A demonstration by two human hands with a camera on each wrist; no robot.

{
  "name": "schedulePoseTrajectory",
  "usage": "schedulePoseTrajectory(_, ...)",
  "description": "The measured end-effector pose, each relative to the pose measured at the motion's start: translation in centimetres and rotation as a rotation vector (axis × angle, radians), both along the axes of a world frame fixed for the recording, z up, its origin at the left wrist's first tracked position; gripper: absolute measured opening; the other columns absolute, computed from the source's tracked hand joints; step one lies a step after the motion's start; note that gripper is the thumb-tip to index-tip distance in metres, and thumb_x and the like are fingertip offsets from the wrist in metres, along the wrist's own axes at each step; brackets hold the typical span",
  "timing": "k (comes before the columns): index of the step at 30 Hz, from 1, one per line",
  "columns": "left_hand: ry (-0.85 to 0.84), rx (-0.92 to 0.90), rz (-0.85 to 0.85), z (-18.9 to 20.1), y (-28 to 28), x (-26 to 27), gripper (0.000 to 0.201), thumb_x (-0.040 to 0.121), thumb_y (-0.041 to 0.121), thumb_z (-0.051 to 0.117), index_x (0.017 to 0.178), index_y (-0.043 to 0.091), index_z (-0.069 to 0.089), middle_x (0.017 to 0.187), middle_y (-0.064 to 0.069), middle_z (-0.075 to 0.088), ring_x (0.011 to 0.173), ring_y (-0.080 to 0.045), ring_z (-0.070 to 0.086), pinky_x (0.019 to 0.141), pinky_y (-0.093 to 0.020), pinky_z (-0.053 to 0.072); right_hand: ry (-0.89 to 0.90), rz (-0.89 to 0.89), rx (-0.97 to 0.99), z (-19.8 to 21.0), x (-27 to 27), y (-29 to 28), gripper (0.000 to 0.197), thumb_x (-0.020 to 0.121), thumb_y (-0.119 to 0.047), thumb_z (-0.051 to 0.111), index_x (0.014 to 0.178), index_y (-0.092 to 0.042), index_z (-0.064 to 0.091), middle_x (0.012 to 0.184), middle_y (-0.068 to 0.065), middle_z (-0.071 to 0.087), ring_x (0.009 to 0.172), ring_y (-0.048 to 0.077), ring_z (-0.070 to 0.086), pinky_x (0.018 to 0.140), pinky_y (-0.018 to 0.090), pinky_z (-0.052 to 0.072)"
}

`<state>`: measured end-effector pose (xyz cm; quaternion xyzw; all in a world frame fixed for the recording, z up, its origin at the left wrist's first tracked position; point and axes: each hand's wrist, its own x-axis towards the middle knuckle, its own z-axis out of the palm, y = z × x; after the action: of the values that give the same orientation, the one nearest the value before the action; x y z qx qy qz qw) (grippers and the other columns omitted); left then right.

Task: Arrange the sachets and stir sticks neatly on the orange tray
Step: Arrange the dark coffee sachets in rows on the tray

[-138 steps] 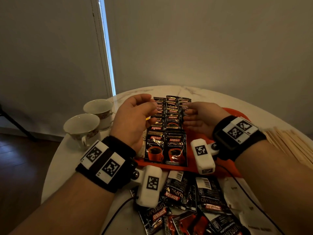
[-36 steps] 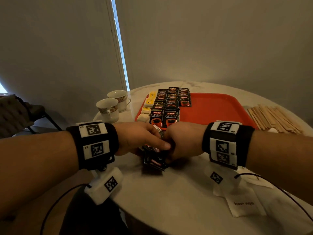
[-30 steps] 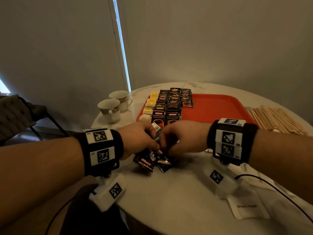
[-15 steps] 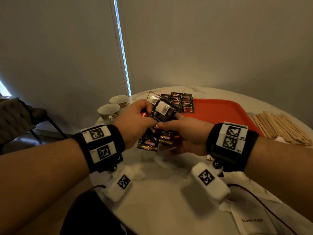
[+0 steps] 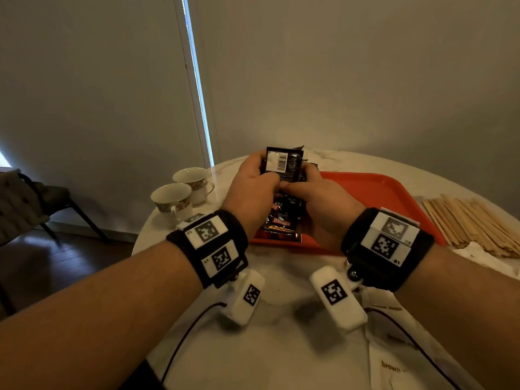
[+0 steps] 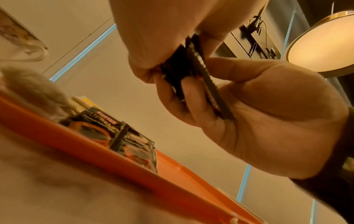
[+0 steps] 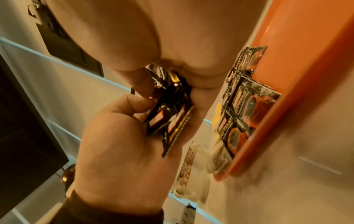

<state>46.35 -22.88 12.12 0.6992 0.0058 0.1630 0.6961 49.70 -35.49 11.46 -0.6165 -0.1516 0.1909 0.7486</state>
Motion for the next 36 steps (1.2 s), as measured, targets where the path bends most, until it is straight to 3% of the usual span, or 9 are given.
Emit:
schedulePoseTrajectory(7,-0.037,-0.135,-0.01,0.3,-1.3,3.1,0.03,0.089,0.005,0.053,0.116,0.011,0.065,0.107,-0.016,0.074,0.098,-0.031,0.073,0.083,-0.046,0.061,-0.08,-0.047,0.214,-0.4,2.5,-0.9,0.054,0.099,0.001,0.054,0.142,-0.031,0.049,0.118,0.004,0.075,0.106,0.027,0.074,0.091,0.052,0.059)
schedulePoseTrajectory(12,0.059,-0.144,-0.025,0.7,-1.5,5.3,0.018,0.071,0.011,0.062,0.067,0.027,0.055,0.082,-0.009,0.063,0.08,-0.03,0.062,0.072,-0.049,0.052,-0.07,-0.083,0.261,-1.3,3.8,-1.1,0.05,0.1,0.006,0.048,0.134,-0.029,0.056,0.12,0.005,0.073,0.11,0.029,0.071,0.092,0.05,0.059)
schedulePoseTrajectory(14,0.085,-0.209,-0.061,0.6,-1.3,6.0,0.024,0.079,0.0,0.061,0.074,0.022,0.053,0.085,-0.009,0.063,0.077,-0.029,0.063,0.066,-0.041,0.054,-0.059,-0.085,0.275,-1.5,4.1,-1.2,0.049,0.1,0.007,0.047,0.135,-0.026,0.055,0.122,0.008,0.072,0.113,0.031,0.07,0.091,0.05,0.059)
schedulePoseTrajectory(17,0.087,-0.321,-0.103,-0.1,-0.8,6.6,0.035,0.086,-0.008,0.064,0.113,0.012,0.054,0.107,-0.015,0.07,0.08,-0.027,0.075,0.064,-0.039,0.06,-0.078,-0.106,0.286,-1.6,4.7,-1.7,0.047,0.1,0.006,0.047,0.138,-0.022,0.053,0.125,0.012,0.07,0.114,0.034,0.069,0.092,0.053,0.058)
schedulePoseTrajectory(21,0.167,-0.32,-0.27,-1.1,-0.3,6.5,0.074,0.079,0.0,0.079,0.142,0.019,0.045,0.129,-0.019,0.068,0.107,-0.037,0.074,0.085,-0.056,0.061,-0.098,-0.121,0.385,-1.2,5.4,-2.0,0.051,0.102,0.005,0.044,0.144,-0.023,0.047,0.129,0.015,0.068,0.114,0.038,0.069,0.092,0.057,0.057)
schedulePoseTrajectory(26,0.289,-0.235,-0.561,-1.6,0.5,5.4,0.071,0.087,-0.023,0.057,0.142,0.021,0.05,0.131,-0.014,0.069,0.115,-0.033,0.071,0.085,-0.044,0.063,-0.097,-0.18,0.453,-1.4,6.0,-1.7,0.053,0.101,0.005,0.047,0.145,-0.025,0.047,0.132,0.011,0.067,0.115,0.034,0.069,0.095,0.06,0.055)
schedulePoseTrajectory(29,0.344,-0.24,-0.536,-1.4,0.7,5.2,0.06,0.092,-0.025,0.043,0.136,0.014,0.056,0.128,-0.017,0.071,0.108,-0.035,0.074,0.079,-0.037,0.066,-0.136,-0.247,0.45,-1.3,6.2,-2.1,0.05,0.101,0.005,0.047,0.144,-0.02,0.046,0.135,0.014,0.064,0.117,0.035,0.067,0.097,0.057,0.055)
schedulePoseTrajectory(33,0.368,-0.265,-0.457,-0.6,1.9,5.3,0.058,0.091,-0.021,0.032,0.132,0.008,0.061,0.118,-0.02,0.075,0.102,-0.037,0.076,0.082,-0.042,0.065,-0.118,-0.357,0.506,-1.1,6.9,-3.2,0.048,0.101,0.004,0.048,0.142,-0.021,0.048,0.135,0.011,0.065,0.112,0.031,0.07,0.083,0.047,0.06)
schedulePoseTrajectory(36,0.297,-0.342,-0.278,-0.4,2.8,5.5,0.049,0.089,-0.015,0.034,0.124,0.002,0.064,0.111,-0.023,0.076,0.101,-0.035,0.076,0.086,-0.047,0.064,-0.093,-0.336,0.475,-1.4,6.8,-3.7,0.047,0.101,0.004,0.047,0.141,-0.022,0.051,0.13,0.008,0.069,0.11,0.03,0.071,0.086,0.051,0.06)
